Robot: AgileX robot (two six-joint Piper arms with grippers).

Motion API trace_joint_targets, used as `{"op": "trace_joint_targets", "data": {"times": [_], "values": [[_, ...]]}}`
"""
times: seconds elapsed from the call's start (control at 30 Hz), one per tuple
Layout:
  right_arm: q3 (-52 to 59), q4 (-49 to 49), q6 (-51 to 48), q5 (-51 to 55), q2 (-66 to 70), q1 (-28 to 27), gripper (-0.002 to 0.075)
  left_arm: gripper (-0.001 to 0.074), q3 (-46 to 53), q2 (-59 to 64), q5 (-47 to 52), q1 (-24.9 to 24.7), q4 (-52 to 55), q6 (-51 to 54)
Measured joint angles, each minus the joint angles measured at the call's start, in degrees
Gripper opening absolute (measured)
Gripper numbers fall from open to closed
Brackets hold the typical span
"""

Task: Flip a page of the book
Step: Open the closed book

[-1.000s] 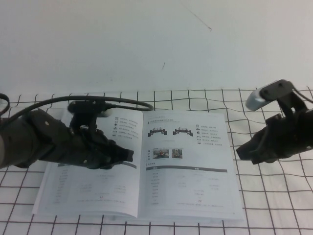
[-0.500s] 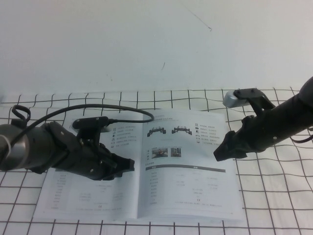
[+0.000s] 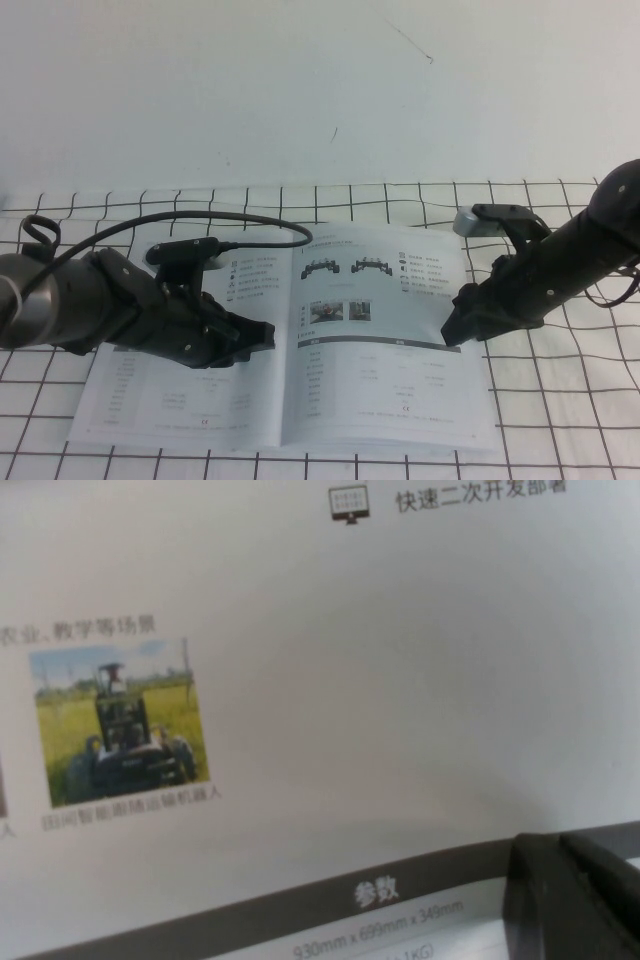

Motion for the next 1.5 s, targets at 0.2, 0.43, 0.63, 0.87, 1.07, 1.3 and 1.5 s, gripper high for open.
{"op": "trace_joint_targets", "data": {"times": [0.2, 0.43, 0.63, 0.87, 1.07, 1.3, 1.5], "values": [[0.0, 0.8, 0.1, 0.3, 0.1, 0.0, 0.0418, -0.0003, 0.0, 0.0, 0.1, 0.0, -0.1, 0.0], [0.0, 8.1, -3.5, 1.0, 0.7, -0.4, 0.0419, -0.0003, 0.0, 0.0, 0.1, 0.0, -0.2, 0.0], [0.0, 15.4, -8.2, 1.7, 0.7, 0.0, 0.0419, -0.0003, 0.0, 0.0, 0.1, 0.0, -0.3, -0.2], [-3.0, 10.0, -6.4, 5.2, 0.7, 0.0, 0.0419, -0.0003, 0.0, 0.0, 0.0, 0.0, -0.4, -0.2], [-6.6, -6.9, 5.2, 10.3, -2.3, 0.0, 0.0419, -0.0003, 0.0, 0.0, 0.0, 0.0, -0.4, -0.2], [-5.9, -12.0, 9.9, 10.2, -1.4, 1.0, 0.0419, -0.0003, 0.0, 0.0, -0.5, 0.0, -0.4, -1.3], [-5.8, -12.2, 12.4, 8.1, -0.5, 2.6, 0.0419, -0.0003, 0.0, 0.0, -0.5, 0.0, -0.5, -1.3]]}}
